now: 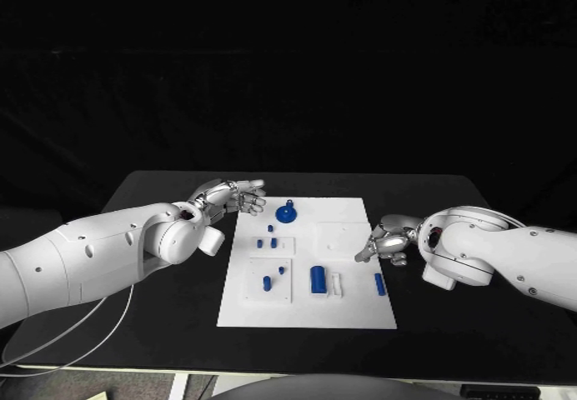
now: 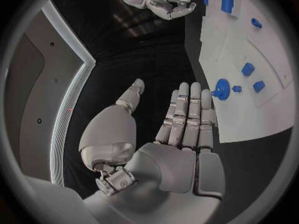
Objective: Assemble the parts on the task board
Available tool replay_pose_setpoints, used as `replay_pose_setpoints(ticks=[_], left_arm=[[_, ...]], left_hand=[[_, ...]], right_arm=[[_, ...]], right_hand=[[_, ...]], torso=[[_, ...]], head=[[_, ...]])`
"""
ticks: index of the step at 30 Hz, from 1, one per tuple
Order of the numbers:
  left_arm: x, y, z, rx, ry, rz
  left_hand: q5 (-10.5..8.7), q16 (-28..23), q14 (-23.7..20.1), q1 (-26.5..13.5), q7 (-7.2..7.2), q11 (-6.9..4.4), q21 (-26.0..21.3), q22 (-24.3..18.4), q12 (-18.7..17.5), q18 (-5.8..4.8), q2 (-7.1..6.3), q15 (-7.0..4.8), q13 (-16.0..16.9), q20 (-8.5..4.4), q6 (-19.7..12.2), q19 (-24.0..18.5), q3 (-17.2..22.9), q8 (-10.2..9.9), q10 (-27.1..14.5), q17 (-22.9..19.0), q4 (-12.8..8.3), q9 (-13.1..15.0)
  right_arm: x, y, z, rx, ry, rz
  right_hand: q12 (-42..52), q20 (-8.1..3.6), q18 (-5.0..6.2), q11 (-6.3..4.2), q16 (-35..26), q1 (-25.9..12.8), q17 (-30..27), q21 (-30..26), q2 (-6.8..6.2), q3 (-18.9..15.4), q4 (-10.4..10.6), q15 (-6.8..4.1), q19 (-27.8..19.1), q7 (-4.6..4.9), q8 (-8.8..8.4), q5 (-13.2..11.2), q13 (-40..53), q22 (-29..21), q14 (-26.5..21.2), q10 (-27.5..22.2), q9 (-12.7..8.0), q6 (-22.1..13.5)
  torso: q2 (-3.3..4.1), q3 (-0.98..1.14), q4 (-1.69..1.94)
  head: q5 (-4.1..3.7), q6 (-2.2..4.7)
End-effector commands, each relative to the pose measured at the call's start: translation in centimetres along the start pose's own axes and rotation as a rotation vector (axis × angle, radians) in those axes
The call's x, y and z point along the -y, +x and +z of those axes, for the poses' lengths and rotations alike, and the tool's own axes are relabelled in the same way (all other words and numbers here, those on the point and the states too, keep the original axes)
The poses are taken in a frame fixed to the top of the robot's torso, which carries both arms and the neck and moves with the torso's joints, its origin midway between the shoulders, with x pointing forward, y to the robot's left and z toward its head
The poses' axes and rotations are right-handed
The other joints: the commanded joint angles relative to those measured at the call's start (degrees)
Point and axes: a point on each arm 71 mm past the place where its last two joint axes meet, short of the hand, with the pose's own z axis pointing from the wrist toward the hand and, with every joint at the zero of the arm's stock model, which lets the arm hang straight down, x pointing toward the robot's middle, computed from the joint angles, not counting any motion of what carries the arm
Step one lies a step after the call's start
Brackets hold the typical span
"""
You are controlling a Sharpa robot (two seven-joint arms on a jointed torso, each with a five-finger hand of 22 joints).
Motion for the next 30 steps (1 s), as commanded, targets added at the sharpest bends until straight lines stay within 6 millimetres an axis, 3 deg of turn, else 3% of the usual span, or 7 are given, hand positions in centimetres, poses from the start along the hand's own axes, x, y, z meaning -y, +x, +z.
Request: replay_pose_setpoints(ticks=[1,5,13,30], left_arm=[[0.2,0.4,0.1,-0.032,0.019,-0.008],[0.2,0.5,0.0,-0.032,0.020,-0.009],[0.2,0.5,0.0,-0.033,0.021,-0.009],[0.2,0.4,-0.1,-0.035,0.020,-0.007]], left_hand=[[0.00,-0.28,-0.11,0.02,-0.21,-0.05,-0.30,0.06,0.00,1.12,0.15,0.22,-0.05,0.06,-0.17,0.53,0.22,-0.04,-0.11,0.10,-0.27,-0.09],[0.00,-0.31,-0.13,0.04,-0.20,-0.04,-0.31,0.07,-0.01,1.12,0.12,0.23,-0.06,0.06,-0.19,0.53,0.22,-0.05,-0.13,0.11,-0.31,-0.10],[0.00,-0.34,-0.13,0.05,-0.19,-0.03,-0.32,0.08,-0.02,1.12,0.09,0.23,-0.07,0.06,-0.22,0.53,0.22,-0.06,-0.14,0.13,-0.34,-0.10],[0.00,-0.41,-0.16,0.00,-0.20,-0.05,-0.35,0.11,0.00,1.11,0.12,0.26,-0.08,0.09,-0.16,0.52,0.21,-0.02,-0.08,0.18,-0.36,-0.10]], right_arm=[[0.3,-0.2,-0.2,-0.011,0.046,-0.080],[1.1,-0.2,-0.4,-0.018,0.112,-0.137],[2.2,-0.2,-0.8,-0.021,0.164,-0.189],[3.0,1.9,0.1,-0.062,0.186,-0.212]], right_hand=[[0.41,-0.38,1.91,0.01,0.00,0.88,0.10,-0.14,0.23,0.18,-0.41,-0.23,0.02,0.04,0.42,-0.21,0.15,0.52,-0.09,0.51,0.16,-0.23],[0.49,-0.35,1.91,0.02,0.01,1.40,0.12,-0.18,-0.01,0.53,-0.29,-0.21,0.02,0.04,0.47,-0.25,0.26,0.52,-0.08,0.51,0.31,-0.23],[0.50,-0.05,1.91,-0.13,0.03,1.73,0.14,-0.20,-0.89,1.72,1.51,-0.27,0.03,-0.14,0.94,-0.29,0.41,0.57,-0.05,0.56,0.90,0.38],[0.42,0.22,1.91,-0.22,-0.03,1.14,0.08,-0.18,-1.22,2.04,3.16,-0.31,-0.10,-0.24,1.03,-0.29,0.42,0.67,-0.05,0.75,1.14,0.64]], torso=[[0.03,-0.03,-0.03],[0.02,-0.03,0.12],[-0.02,-0.13,0.07],[0.04,-0.05,0.13]], head=[[-0.36,0.10],[-0.72,0.13],[-1.47,-0.14],[-1.96,-0.89]])
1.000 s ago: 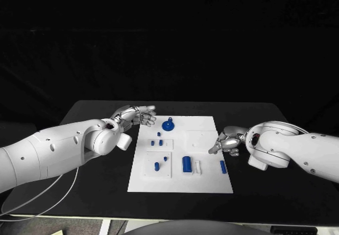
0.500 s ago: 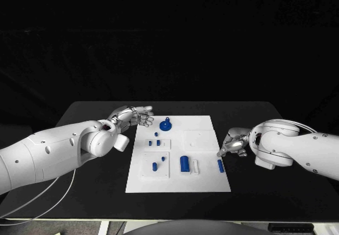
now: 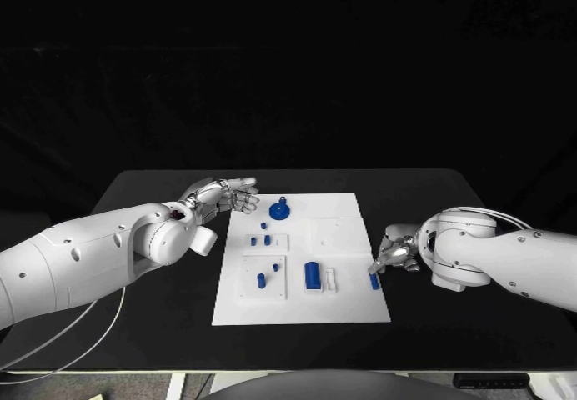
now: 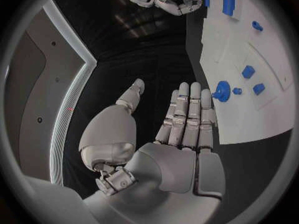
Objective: Assemble the parts on the task board
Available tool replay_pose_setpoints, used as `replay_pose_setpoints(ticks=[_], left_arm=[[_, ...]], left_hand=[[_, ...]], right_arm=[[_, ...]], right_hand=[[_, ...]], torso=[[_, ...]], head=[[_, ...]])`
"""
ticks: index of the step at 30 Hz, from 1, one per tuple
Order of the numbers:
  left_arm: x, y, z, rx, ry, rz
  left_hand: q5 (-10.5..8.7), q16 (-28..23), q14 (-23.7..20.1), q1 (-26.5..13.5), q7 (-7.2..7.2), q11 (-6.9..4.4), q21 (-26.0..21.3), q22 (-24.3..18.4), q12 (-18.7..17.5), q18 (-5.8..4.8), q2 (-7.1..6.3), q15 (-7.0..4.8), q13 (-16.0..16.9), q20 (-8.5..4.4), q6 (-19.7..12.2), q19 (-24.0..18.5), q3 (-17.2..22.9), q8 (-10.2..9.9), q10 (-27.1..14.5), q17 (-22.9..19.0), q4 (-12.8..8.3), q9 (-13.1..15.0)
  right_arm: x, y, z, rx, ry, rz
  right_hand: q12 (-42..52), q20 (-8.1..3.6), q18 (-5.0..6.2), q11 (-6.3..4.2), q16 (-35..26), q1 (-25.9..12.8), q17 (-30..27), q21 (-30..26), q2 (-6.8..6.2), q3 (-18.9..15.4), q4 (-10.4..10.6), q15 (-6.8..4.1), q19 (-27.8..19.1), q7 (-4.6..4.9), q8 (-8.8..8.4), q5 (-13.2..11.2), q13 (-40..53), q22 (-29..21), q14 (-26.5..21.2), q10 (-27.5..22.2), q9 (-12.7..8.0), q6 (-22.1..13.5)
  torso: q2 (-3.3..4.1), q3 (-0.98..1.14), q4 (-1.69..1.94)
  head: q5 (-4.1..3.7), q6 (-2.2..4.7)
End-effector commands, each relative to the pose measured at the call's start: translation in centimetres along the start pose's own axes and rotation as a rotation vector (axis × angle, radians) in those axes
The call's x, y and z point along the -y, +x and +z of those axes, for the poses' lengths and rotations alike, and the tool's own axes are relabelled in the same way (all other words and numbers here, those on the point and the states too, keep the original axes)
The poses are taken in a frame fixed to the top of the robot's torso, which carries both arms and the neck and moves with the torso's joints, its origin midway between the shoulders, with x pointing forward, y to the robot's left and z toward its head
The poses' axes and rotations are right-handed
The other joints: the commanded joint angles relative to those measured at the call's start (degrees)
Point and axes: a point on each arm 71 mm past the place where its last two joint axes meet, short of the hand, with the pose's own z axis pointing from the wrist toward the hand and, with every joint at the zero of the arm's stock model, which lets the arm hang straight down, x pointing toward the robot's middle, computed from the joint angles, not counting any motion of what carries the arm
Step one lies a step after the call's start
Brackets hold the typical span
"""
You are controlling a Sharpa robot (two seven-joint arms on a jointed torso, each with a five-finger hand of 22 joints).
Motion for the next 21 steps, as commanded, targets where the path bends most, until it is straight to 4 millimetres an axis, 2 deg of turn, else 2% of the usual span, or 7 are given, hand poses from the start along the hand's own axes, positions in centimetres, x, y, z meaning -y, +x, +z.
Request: replay_pose_setpoints(ticks=[1,15,21], left_arm=[[0.1,0.3,0.0,-0.018,0.015,-0.003],[0.1,0.1,0.0,-0.016,0.013,-0.003],[0.1,0.2,-0.1,-0.020,0.014,-0.004]], left_hand=[[0.00,-0.20,-0.16,0.00,-0.20,-0.05,-0.35,0.08,0.00,0.52,0.13,0.26,-0.09,-0.12,-0.16,0.31,0.05,-0.02,-0.08,0.07,-0.21,-0.05],[0.00,-0.23,-0.16,-0.03,-0.21,-0.05,-0.37,0.10,0.01,0.51,0.17,0.27,-0.09,-0.11,-0.14,0.31,0.06,0.00,-0.06,0.11,-0.21,-0.05],[0.00,-0.25,-0.16,-0.04,-0.21,-0.06,-0.38,0.11,0.00,0.51,0.16,0.27,-0.10,-0.11,-0.14,0.31,0.05,0.00,-0.06,0.12,-0.22,-0.05]], right_arm=[[0.1,0.3,0.2,-0.010,0.009,-0.026],[-0.4,1.8,0.9,-0.036,0.000,-0.033],[-1.0,1.8,1.2,-0.012,-0.009,-0.076]], right_hand=[[0.20,0.38,1.97,-0.01,-0.03,-0.16,0.04,-0.18,-0.25,-0.02,0.31,-0.42,-0.09,0.07,0.37,-0.29,0.07,0.67,-0.14,0.54,0.09,0.53],[0.17,0.41,1.97,-0.03,-0.05,0.08,0.02,-0.16,0.13,0.18,0.43,-0.43,-0.14,0.05,0.35,-0.29,0.08,0.71,-0.15,0.54,0.13,0.53],[0.12,0.43,1.97,-0.03,-0.07,0.53,0.00,-0.14,0.56,0.30,0.16,-0.42,-0.23,0.05,0.31,-0.29,0.10,0.76,-0.17,0.53,0.17,0.49]], torso=[[0.02,0.02,0.03],[-0.02,0.03,0.00],[0.01,-0.01,0.05]], head=[[0.05,-0.14],[0.46,-0.29],[0.59,0.00]])
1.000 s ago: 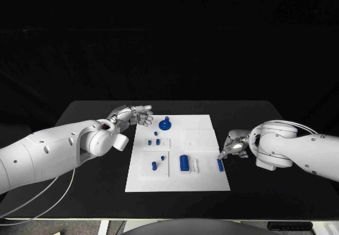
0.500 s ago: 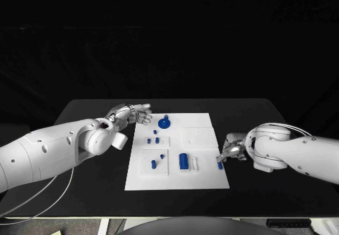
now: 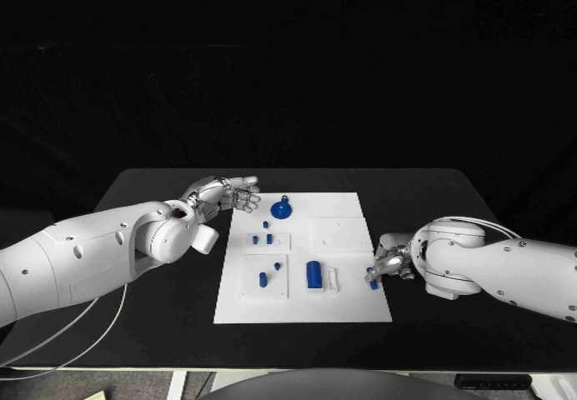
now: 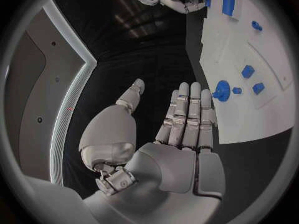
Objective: Assemble the parts on the task board
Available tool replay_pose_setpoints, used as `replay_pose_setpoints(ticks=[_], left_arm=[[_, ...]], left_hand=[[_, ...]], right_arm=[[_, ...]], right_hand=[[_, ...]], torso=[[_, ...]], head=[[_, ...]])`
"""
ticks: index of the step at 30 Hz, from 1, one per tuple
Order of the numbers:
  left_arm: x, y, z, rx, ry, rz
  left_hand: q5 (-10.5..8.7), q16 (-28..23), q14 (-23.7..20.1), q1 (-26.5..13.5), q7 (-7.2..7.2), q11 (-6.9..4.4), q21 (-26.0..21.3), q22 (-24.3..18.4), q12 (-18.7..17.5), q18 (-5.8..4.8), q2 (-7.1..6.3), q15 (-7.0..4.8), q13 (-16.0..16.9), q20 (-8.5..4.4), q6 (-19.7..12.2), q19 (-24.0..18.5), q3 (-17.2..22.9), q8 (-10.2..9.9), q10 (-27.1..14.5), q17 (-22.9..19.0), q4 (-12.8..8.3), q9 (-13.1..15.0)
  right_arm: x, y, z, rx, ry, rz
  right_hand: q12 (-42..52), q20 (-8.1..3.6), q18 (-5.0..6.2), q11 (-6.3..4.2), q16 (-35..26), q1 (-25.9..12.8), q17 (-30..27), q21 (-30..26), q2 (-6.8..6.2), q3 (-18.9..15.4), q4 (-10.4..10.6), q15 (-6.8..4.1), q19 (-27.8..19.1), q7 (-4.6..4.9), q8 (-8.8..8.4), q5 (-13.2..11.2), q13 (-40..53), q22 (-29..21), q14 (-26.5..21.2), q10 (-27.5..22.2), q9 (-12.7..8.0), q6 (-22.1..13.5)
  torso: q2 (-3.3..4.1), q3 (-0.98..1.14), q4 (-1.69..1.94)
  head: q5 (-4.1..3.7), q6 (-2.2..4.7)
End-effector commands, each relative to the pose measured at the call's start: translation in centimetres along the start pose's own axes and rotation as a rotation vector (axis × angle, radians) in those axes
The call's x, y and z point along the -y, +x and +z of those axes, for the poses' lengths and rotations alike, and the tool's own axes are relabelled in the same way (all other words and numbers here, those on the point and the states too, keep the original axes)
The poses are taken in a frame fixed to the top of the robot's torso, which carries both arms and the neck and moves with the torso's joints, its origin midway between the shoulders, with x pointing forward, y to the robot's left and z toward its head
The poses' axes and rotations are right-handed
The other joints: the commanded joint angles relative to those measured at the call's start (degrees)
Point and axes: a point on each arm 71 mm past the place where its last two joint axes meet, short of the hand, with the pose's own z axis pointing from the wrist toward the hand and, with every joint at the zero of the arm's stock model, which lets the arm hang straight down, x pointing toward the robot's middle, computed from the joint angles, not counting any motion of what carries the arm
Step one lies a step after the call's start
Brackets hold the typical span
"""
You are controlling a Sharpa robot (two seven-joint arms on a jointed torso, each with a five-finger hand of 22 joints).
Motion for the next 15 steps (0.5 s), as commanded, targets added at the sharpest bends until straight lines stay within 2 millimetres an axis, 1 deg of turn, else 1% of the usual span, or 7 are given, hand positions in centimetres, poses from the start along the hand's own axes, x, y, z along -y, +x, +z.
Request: replay_pose_setpoints(ticks=[1,5,12,15], left_arm=[[0.1,0.3,0.0,-0.019,0.015,-0.004],[0.1,0.2,-0.1,-0.016,0.013,-0.003],[0.1,0.3,-0.1,-0.018,0.013,-0.004],[0.1,0.2,-0.1,-0.017,0.013,-0.003]], left_hand=[[0.00,-0.25,-0.16,-0.04,-0.21,-0.06,-0.38,0.06,0.00,0.69,0.17,0.27,-0.06,-0.10,-0.14,0.31,0.05,0.00,-0.06,0.09,-0.22,-0.06],[0.00,-0.26,-0.16,-0.07,-0.21,-0.06,-0.38,0.06,0.01,0.69,0.20,0.27,-0.06,-0.10,-0.13,0.31,0.05,0.01,-0.05,0.10,-0.21,-0.06],[0.00,-0.27,-0.15,-0.09,-0.22,-0.06,-0.39,0.07,0.01,0.69,0.21,0.27,-0.06,-0.10,-0.13,0.31,0.05,0.02,-0.04,0.11,-0.20,-0.06],[0.00,-0.28,-0.14,-0.10,-0.22,-0.06,-0.39,0.07,0.01,0.69,0.23,0.27,-0.06,-0.10,-0.13,0.31,0.05,0.02,-0.04,0.12,-0.20,-0.06]], right_arm=[[-0.1,0.1,0.2,0.031,-0.004,-0.073],[-0.2,-0.1,0.3,0.067,-0.006,-0.114],[-1.2,0.1,0.3,0.070,-0.034,-0.114],[-1.5,0.2,0.3,0.064,-0.044,-0.110]], right_hand=[[0.13,0.32,1.97,-0.03,-0.08,0.53,0.01,-0.13,0.51,0.25,-0.17,-0.24,-0.17,-0.08,-0.07,-0.29,0.07,0.77,0.02,0.53,-0.13,0.33],[0.02,0.34,1.97,-0.02,-0.14,1.20,-0.04,-0.16,0.90,0.95,-0.35,-0.22,-0.25,-0.06,-0.15,-0.29,0.04,0.77,-0.01,0.51,-0.13,0.27],[-0.14,0.43,1.97,0.02,-0.20,2.05,-0.10,-0.19,1.10,2.33,-0.39,-0.18,-0.30,-0.02,-0.26,-0.29,-0.03,0.76,-0.01,0.58,-0.11,0.25],[-0.21,0.46,1.97,0.04,-0.24,2.79,-0.13,-0.19,1.38,3.21,-0.76,-0.16,-0.33,0.00,-0.32,-0.30,-0.06,0.76,-0.02,0.61,-0.10,0.22]], torso=[[0.02,-0.04,0.08],[0.03,-0.03,0.05],[-0.01,-0.03,0.04],[-0.03,-0.03,0.06]], head=[[0.11,0.16],[0.24,0.07],[0.32,0.02],[0.34,0.01]])
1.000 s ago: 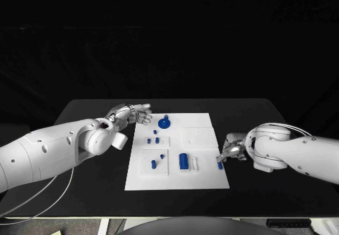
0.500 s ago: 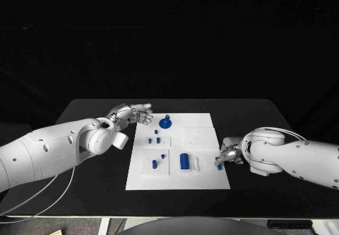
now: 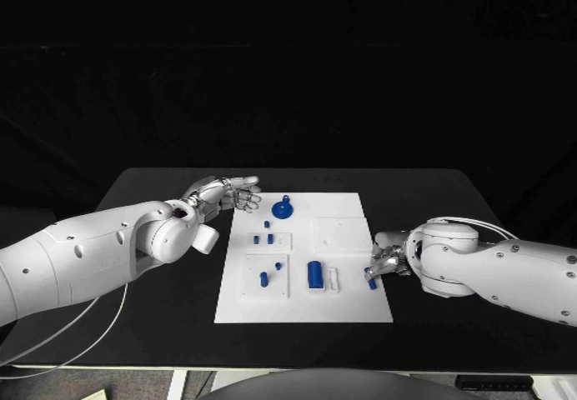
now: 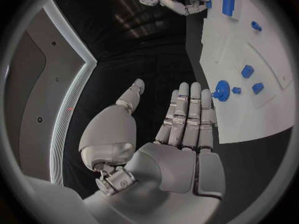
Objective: Assemble the parts on the task board
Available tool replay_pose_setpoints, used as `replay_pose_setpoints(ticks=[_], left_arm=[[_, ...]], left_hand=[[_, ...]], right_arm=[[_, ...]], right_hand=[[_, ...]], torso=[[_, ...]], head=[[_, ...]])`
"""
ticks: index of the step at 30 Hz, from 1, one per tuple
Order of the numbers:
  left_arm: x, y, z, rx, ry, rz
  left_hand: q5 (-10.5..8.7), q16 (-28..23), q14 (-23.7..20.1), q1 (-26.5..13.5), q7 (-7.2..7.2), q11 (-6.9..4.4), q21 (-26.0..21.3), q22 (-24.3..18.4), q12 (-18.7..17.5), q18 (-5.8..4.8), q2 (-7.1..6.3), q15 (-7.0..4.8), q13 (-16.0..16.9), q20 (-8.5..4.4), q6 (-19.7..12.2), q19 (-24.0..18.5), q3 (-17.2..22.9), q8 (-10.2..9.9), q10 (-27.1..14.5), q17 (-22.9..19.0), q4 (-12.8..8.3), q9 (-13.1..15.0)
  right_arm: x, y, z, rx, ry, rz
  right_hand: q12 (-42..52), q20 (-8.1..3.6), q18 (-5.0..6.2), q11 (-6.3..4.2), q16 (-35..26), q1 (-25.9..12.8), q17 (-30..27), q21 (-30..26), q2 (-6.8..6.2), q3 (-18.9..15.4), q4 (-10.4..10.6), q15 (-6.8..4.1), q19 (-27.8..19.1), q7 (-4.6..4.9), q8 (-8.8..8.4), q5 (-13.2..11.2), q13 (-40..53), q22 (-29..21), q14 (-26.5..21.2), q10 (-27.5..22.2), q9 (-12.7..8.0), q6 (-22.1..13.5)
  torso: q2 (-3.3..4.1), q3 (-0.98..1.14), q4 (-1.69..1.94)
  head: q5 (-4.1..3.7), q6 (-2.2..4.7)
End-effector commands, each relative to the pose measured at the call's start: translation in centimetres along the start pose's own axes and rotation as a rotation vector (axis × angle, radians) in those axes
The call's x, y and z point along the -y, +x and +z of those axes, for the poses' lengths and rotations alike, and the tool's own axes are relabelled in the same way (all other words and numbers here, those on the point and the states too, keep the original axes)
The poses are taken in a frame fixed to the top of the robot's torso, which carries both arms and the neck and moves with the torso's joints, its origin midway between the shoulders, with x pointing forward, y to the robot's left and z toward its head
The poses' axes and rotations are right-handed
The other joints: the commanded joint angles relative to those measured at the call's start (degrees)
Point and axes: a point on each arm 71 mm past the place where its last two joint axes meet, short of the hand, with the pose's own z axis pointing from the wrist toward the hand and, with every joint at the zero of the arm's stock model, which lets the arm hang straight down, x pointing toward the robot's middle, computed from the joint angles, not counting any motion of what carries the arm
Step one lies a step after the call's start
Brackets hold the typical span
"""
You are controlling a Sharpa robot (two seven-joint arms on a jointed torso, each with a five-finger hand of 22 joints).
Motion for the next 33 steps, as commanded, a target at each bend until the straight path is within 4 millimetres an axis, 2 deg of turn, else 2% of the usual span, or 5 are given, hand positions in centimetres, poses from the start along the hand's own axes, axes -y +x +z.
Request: replay_pose_setpoints(ticks=[1,10,20,26,33], left_arm=[[0.1,0.3,0.0,-0.016,0.013,-0.003],[0.1,0.2,0.0,-0.016,0.013,-0.003],[0.1,0.2,0.0,-0.016,0.013,-0.003],[0.1,0.2,0.0,-0.015,0.012,-0.003],[0.1,0.2,0.0,-0.015,0.012,-0.003]], left_hand=[[0.00,-0.28,-0.14,-0.10,-0.22,-0.06,-0.40,0.07,0.01,0.97,0.23,0.27,-0.07,-0.10,-0.13,0.31,0.05,0.02,-0.04,0.08,-0.20,-0.06],[0.00,-0.30,-0.14,-0.10,-0.22,-0.07,-0.40,0.09,0.01,0.97,0.26,0.27,-0.07,-0.10,-0.13,0.32,0.06,0.02,-0.04,0.11,-0.21,-0.06],[0.00,-0.32,-0.13,-0.13,-0.22,-0.06,-0.42,0.10,0.00,0.97,0.27,0.27,-0.08,-0.10,-0.14,0.32,0.05,0.02,-0.04,0.13,-0.22,-0.07],[0.00,-0.34,-0.13,-0.13,-0.22,-0.06,-0.42,0.11,-0.01,0.97,0.28,0.27,-0.09,-0.10,-0.15,0.32,0.05,0.02,-0.05,0.15,-0.23,-0.07],[0.00,-0.35,-0.13,-0.13,-0.22,-0.06,-0.43,0.12,-0.01,0.98,0.28,0.27,-0.10,-0.10,-0.16,0.32,0.05,0.02,-0.05,0.16,-0.24,-0.07]], right_arm=[[-0.5,0.3,0.1,0.006,-0.022,-0.021],[-0.8,0.3,0.1,-0.001,-0.032,-0.012],[-1.0,0.5,0.1,-0.012,-0.035,-0.016],[-1.5,0.7,0.3,0.019,-0.045,-0.091],[-1.9,1.0,0.5,0.056,-0.049,-0.170]], right_hand=[[-0.19,0.26,1.96,-0.15,-0.26,1.16,-0.07,-0.21,0.15,0.87,-0.27,-0.15,-0.15,0.20,0.00,-0.29,-0.08,0.76,-0.02,0.42,0.01,0.04],[-0.39,0.89,1.96,0.04,-0.39,1.91,-0.20,-0.08,2.39,3.30,-3.82,0.11,-0.25,0.39,-0.36,2.73,-0.13,0.89,0.08,0.56,-0.21,0.27],[-0.48,1.08,1.96,0.09,-0.43,0.93,-0.24,-0.07,2.63,3.50,-4.32,0.15,-0.19,0.42,-0.50,4.14,-0.14,0.85,0.11,0.61,-0.29,0.35],[-0.54,1.16,1.96,0.14,-0.45,-0.66,-0.28,-0.02,0.51,2.11,-4.04,0.22,-0.07,0.46,-0.62,4.32,-0.14,0.83,0.19,0.61,-0.34,0.39],[-0.67,1.01,1.96,0.12,-0.57,-0.69,-0.39,-0.24,-3.22,2.01,-1.19,0.20,0.13,0.41,-0.78,-0.01,-0.17,0.65,0.27,0.66,-0.39,0.50]], torso=[[-0.02,0.00,0.02],[-0.01,-0.03,-0.01],[0.00,0.02,-0.07],[0.01,0.04,-0.06],[0.03,0.03,-0.06]], head=[[0.04,0.00],[0.04,0.03],[0.00,-0.08],[-0.08,-0.16],[-0.08,-0.26]])
